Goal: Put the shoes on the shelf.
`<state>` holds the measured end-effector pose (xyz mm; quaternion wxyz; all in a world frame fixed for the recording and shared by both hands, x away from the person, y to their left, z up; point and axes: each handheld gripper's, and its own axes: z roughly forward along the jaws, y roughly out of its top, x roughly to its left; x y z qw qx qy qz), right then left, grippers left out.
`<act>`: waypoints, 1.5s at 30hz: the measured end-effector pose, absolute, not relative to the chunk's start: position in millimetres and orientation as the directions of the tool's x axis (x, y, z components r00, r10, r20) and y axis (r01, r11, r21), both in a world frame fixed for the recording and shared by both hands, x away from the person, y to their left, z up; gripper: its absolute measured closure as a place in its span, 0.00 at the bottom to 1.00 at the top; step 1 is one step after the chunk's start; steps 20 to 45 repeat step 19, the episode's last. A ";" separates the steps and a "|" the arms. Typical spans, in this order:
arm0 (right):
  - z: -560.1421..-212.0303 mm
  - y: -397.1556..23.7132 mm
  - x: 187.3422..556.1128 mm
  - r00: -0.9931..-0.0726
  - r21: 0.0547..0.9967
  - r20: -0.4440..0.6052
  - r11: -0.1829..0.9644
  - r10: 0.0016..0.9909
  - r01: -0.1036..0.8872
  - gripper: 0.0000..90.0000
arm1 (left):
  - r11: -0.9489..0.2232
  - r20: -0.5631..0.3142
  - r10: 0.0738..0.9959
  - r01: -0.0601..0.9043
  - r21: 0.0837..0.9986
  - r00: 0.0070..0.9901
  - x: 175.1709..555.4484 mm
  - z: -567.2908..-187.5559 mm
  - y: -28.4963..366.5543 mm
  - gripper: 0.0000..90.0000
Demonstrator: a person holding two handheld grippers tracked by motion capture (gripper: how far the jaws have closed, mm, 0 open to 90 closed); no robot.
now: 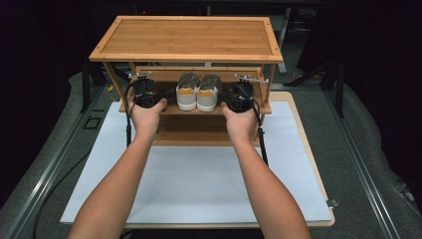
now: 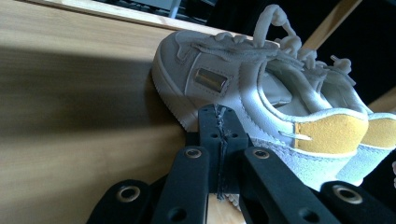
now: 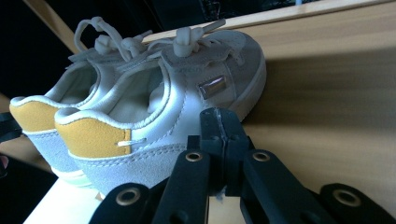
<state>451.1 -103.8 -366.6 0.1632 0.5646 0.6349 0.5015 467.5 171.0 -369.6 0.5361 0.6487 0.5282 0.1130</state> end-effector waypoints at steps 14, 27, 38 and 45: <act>-369.8 -103.9 475.7 -0.276 0.814 0.368 -0.164 0.888 0.557 1.00 | 0.148 -0.417 0.818 0.556 0.818 0.397 485.6 -373.0 168.5 1.00; -368.4 -107.2 461.6 -0.283 0.838 0.353 -0.167 0.892 0.520 0.92 | 0.152 -0.421 0.810 0.548 0.823 0.408 468.6 -375.0 175.1 0.95; -368.4 -107.2 461.6 -0.283 0.838 0.353 -0.167 0.892 0.520 0.92 | 0.152 -0.421 0.810 0.548 0.823 0.408 468.6 -375.0 175.1 0.95; -368.4 -107.2 461.6 -0.283 0.838 0.353 -0.167 0.892 0.520 0.92 | 0.152 -0.421 0.810 0.548 0.823 0.408 468.6 -375.0 175.1 0.95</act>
